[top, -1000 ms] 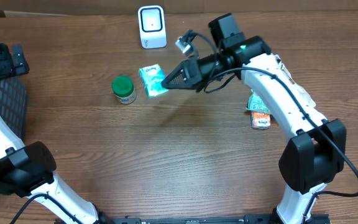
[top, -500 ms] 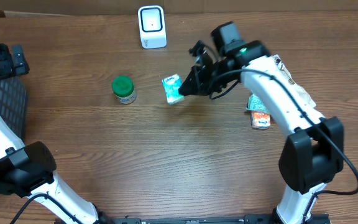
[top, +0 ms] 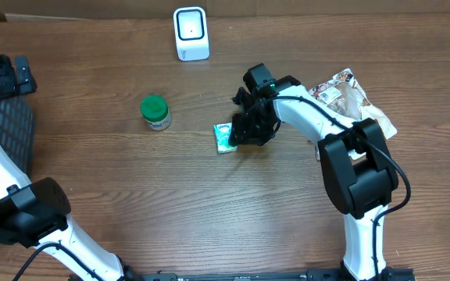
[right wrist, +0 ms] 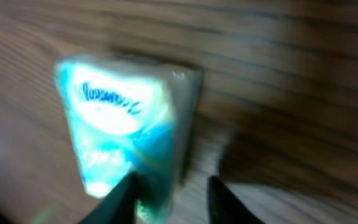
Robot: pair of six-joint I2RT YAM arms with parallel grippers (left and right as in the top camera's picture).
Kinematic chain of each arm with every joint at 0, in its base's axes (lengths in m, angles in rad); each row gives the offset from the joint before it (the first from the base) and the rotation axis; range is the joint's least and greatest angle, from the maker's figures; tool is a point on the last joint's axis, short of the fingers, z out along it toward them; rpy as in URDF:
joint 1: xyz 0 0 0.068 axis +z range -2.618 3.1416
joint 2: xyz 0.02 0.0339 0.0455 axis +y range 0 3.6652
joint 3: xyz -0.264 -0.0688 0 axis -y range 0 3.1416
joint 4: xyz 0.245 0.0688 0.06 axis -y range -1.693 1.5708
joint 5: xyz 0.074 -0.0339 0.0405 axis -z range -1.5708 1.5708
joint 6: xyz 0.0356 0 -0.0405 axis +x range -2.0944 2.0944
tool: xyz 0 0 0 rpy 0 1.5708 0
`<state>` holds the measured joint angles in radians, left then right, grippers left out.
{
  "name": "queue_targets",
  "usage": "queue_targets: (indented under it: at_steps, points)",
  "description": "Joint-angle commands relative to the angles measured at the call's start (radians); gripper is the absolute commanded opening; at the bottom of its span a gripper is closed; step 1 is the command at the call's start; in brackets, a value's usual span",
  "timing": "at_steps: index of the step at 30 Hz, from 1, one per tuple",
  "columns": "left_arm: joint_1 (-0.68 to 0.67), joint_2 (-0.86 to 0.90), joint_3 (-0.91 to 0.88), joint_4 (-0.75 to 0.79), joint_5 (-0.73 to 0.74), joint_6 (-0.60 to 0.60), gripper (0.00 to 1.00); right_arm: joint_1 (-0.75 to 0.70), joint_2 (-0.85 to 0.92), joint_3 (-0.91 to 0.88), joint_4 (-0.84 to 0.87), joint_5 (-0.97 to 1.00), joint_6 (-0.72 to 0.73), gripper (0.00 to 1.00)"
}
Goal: Scan the item barcode
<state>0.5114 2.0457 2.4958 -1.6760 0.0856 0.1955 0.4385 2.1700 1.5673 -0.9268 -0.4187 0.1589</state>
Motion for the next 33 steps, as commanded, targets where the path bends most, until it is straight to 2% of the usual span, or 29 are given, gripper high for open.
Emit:
queue_targets:
  at_steps: [1,6,9,19,33]
  points:
    - [0.005,-0.024,0.019,0.002,0.000,0.021,1.00,-0.035,-0.019,0.052,-0.038,0.040,0.026,0.44]
    - [0.005,-0.024,0.019,0.002,0.000,0.021,1.00,-0.075,-0.019,0.079,-0.134,-0.050,0.262,0.44]
    - [0.005,-0.024,0.019,0.002,0.000,0.022,1.00,-0.072,-0.018,0.071,-0.127,-0.110,0.308,0.44]
    - [0.005,-0.024,0.019,0.002,0.000,0.021,1.00,0.000,-0.015,0.043,-0.077,-0.037,0.359,0.43]
    - [0.005,-0.024,0.019,0.002,0.000,0.021,1.00,0.006,-0.014,-0.068,0.066,-0.044,0.397,0.34]
